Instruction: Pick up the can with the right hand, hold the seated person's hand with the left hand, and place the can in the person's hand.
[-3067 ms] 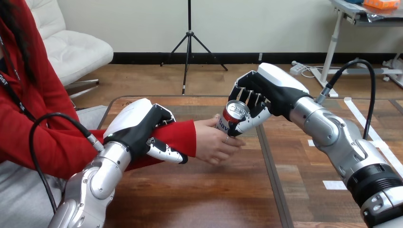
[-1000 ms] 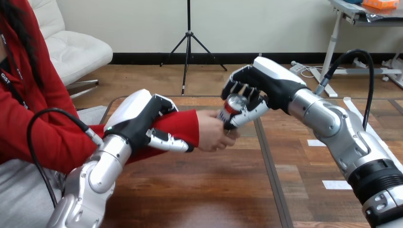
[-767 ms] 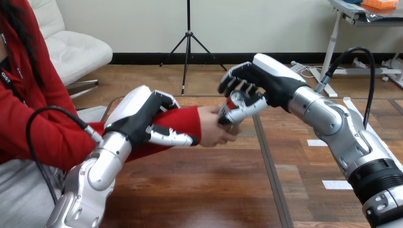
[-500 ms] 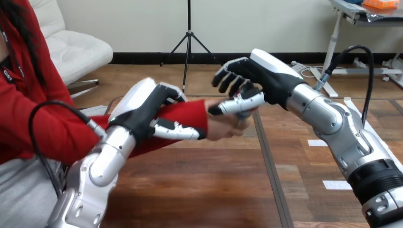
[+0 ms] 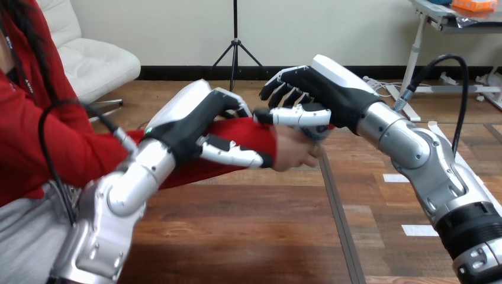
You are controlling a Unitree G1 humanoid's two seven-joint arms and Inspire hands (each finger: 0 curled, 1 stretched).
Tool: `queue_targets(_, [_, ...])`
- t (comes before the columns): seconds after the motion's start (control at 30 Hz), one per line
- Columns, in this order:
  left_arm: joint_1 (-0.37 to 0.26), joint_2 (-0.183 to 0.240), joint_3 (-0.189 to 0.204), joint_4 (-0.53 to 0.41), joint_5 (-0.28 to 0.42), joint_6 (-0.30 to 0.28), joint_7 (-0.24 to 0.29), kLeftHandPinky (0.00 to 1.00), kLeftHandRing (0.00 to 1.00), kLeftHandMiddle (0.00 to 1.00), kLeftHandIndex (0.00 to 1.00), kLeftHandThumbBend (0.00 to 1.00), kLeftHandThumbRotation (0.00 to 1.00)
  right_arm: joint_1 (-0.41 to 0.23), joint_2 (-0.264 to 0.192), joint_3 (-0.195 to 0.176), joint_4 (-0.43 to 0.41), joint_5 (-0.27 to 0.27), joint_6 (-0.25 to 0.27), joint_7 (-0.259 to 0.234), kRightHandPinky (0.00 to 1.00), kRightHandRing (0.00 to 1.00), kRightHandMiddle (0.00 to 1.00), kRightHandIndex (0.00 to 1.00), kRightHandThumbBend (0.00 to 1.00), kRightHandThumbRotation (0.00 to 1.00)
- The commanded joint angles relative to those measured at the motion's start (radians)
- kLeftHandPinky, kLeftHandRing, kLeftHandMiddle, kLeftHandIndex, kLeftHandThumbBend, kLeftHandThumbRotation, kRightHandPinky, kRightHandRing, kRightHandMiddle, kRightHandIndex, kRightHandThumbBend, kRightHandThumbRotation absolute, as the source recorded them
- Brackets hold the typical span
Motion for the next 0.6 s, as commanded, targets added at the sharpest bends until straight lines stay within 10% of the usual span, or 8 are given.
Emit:
queue_targets(0.0, [-0.132,0.013,-0.009,-0.125,-0.037,0.028,-0.072,0.62,0.77,0.79,0.78,0.95,0.42,0.010,-0.021,-0.038,-0.044,0.019,-0.027,-0.025,0.57,0.66,0.70,0.69,0.84,1.00])
queue_targets(0.57, [-0.115,0.045,0.004,-0.156,-0.129,0.073,-0.210,0.66,0.84,0.85,0.84,1.00,0.52,0.051,-0.026,-0.057,-0.066,0.018,-0.061,-0.043,0.60,0.69,0.72,0.69,0.85,1.00])
